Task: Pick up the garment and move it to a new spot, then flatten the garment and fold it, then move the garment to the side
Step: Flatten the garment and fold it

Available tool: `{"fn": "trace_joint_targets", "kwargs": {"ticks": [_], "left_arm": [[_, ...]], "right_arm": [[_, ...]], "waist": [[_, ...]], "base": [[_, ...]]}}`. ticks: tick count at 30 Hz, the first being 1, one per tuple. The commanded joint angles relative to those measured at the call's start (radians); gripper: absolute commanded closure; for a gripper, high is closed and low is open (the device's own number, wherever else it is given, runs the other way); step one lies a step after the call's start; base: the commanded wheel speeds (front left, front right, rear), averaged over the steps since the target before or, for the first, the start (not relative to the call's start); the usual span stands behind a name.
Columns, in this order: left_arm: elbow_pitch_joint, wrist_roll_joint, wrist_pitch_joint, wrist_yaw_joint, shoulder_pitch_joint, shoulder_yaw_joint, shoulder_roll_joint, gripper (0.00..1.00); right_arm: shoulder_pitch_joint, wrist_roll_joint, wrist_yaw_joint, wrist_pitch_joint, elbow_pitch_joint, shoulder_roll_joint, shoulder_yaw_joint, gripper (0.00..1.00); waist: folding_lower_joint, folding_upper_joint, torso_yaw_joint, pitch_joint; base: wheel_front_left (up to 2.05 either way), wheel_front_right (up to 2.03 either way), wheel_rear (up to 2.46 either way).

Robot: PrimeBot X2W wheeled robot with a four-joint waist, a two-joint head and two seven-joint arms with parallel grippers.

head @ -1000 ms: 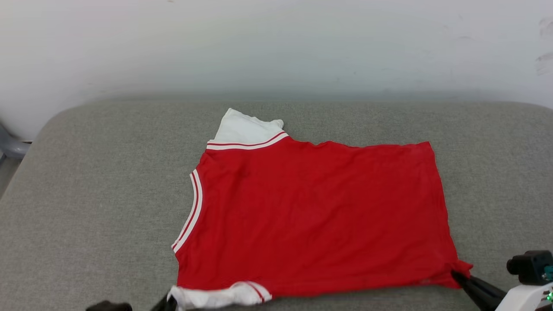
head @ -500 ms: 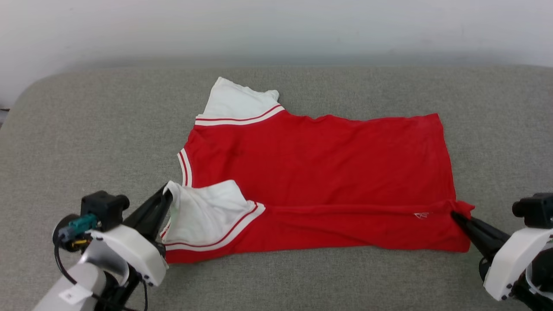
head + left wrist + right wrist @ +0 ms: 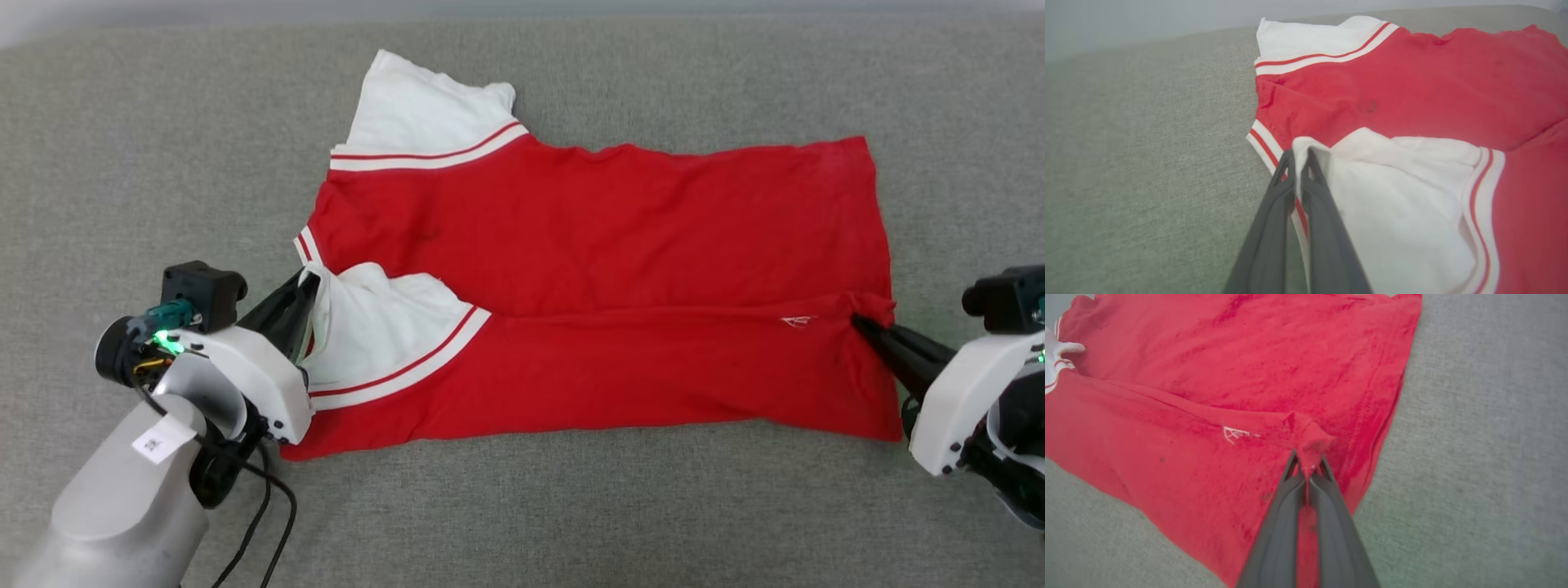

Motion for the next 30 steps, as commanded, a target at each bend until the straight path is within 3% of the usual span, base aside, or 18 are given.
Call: {"fn": "trace_joint_targets", "kwargs": {"ticks": [1,12,13,14,15,24,30], "left_arm": [[0.025,0.003,-0.009,0.001,-0.025,-0.023,-0.005,1.00],[0.179,-0.107,-0.060,0.000,-0.079,-0.190,-0.039,1.00],[0.193,-0.111,-0.070,0.000,-0.085,-0.197,-0.035,1.00],[0.208,-0.117,-0.079,0.000,-0.092,-0.203,-0.033,0.68],[0.217,-0.125,-0.090,0.000,-0.098,-0.206,-0.033,0.00],[0.201,-0.170,-0.101,0.000,-0.132,-0.232,0.029,0.00],[0.092,-0.261,0.112,0.000,-0.159,-0.293,0.101,0.00]], "right_arm": [[-0.026,-0.014,-0.001,-0.001,0.019,0.004,0.009,1.00],[-0.069,-0.060,-0.001,-0.036,0.116,0.025,0.087,1.00],[-0.072,-0.063,-0.001,-0.050,0.122,0.026,0.080,0.96],[-0.074,-0.066,-0.001,-0.061,0.126,0.026,0.074,0.62],[-0.072,-0.067,-0.001,-0.074,0.128,0.027,0.068,0.02],[0.011,-0.092,-0.001,-0.150,0.073,0.021,-0.008,0.00],[0.057,-0.126,-0.001,-0.134,0.036,0.031,-0.058,0.00]], "waist": [[-0.0003,0.0000,-0.001,0.022],[-0.0003,0.0000,0.004,0.024],[-0.0003,0.0000,0.005,0.019],[-0.0003,0.0000,0.006,0.012],[-0.0003,0.0000,0.008,0.002],[-0.0003,0.0000,0.034,-0.103],[-0.0003,0.0000,0.048,-0.143]], "base": [[0.00,0.00,0.00],[0.00,0.00,0.00],[0.00,0.00,0.00],[0.00,0.00,0.00],[0.00,0.00,0.00],[0.00,0.00,0.00],[0.00,0.00,0.00]]}}
